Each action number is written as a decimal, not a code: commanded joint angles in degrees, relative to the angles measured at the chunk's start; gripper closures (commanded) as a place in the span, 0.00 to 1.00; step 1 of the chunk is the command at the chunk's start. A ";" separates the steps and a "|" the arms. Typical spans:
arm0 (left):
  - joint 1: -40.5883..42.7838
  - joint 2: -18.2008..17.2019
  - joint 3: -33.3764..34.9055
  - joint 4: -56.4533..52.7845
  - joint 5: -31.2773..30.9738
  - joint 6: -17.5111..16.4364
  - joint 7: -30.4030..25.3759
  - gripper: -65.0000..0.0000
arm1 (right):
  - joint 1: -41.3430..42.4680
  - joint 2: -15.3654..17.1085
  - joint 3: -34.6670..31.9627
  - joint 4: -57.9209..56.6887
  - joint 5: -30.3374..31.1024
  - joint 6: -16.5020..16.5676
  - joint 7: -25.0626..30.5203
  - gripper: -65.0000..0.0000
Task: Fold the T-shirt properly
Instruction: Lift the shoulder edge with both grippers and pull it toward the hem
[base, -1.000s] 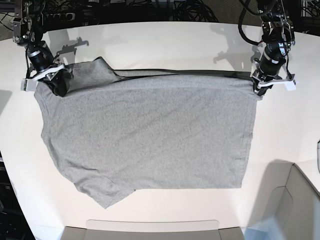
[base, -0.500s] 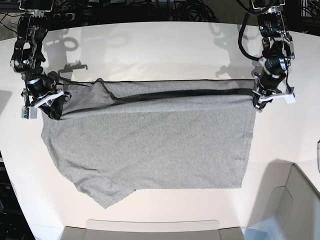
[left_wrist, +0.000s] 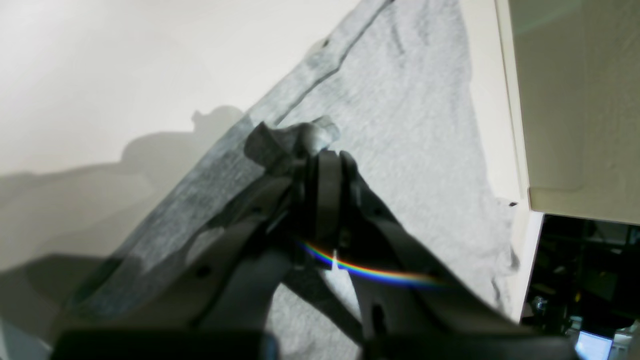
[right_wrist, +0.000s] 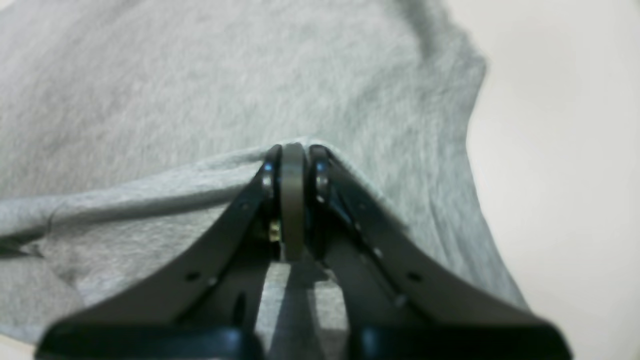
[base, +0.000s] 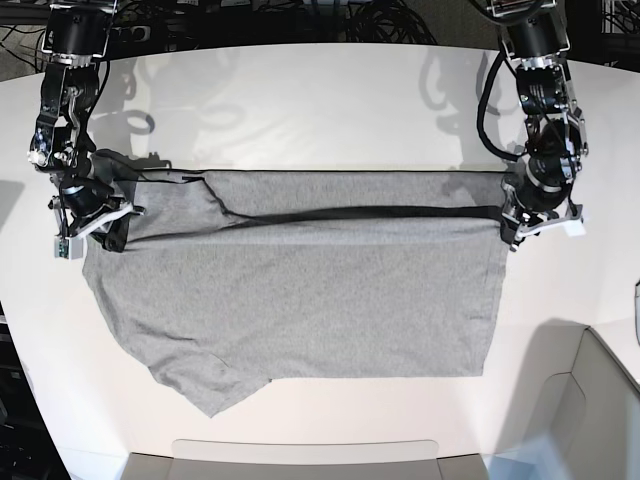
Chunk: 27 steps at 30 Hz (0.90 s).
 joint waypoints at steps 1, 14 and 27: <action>-1.88 -0.96 -0.23 -0.38 -0.14 -0.26 -0.62 1.00 | 1.89 1.07 0.32 0.17 -1.04 0.04 1.70 1.00; -7.68 -1.31 2.93 -7.59 -0.14 -0.26 -1.14 1.00 | 9.62 1.07 -2.84 -8.27 -3.77 0.04 1.52 1.00; -10.67 -1.40 3.02 -11.90 -0.14 -0.26 -0.70 1.00 | 17.27 1.07 -5.57 -15.75 -10.01 0.04 1.52 1.00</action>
